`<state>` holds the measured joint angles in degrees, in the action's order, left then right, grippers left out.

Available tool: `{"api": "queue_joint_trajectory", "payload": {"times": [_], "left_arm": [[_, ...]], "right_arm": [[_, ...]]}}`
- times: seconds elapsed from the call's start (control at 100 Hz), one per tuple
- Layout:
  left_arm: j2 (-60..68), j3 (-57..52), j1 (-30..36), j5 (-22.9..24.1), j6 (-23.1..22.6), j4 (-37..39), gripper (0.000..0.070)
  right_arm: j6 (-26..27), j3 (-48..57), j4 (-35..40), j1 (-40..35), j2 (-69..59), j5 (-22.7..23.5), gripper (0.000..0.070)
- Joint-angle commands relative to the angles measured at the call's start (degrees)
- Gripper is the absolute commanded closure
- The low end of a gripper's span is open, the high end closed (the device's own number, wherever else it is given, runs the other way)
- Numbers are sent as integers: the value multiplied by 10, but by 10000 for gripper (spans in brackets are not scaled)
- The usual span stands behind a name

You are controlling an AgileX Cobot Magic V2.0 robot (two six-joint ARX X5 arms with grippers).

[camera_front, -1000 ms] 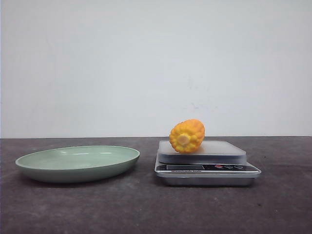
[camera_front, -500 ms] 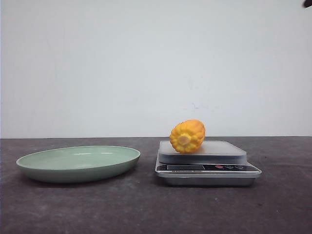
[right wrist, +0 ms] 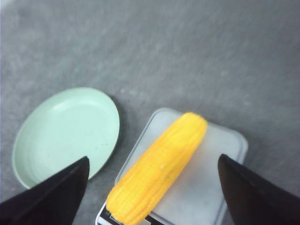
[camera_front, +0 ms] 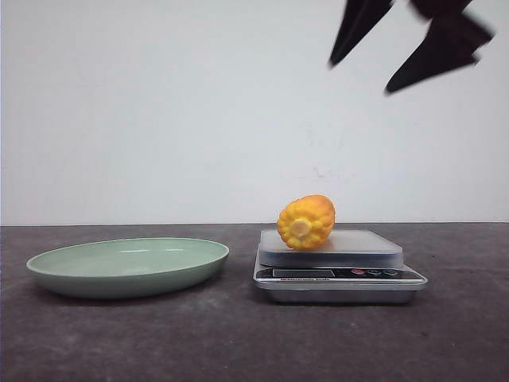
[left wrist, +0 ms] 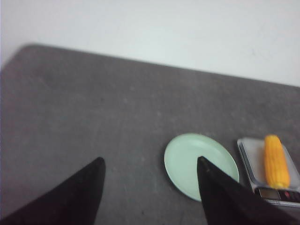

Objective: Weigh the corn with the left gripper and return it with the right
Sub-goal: 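Lower the right gripper over the corn cob on the scale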

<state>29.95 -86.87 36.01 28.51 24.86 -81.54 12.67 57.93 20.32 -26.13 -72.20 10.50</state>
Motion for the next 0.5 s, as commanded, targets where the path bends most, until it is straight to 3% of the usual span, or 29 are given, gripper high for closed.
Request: {"api": "queue_joint_trajectory", "payload": {"times": [0.0,0.22,0.49], "left_arm": [[-3,2,3,-1,15,-22,358],[-5,32,3,-1,15,-21,357],[-5,44,3,2,2,-21,357]], "right_arm": [[20,17,-11,-14,-34,-3,146],[35,65,-5,-49,-143,-46,146],[68,95,-5,-57,-219,-65,147]]}}
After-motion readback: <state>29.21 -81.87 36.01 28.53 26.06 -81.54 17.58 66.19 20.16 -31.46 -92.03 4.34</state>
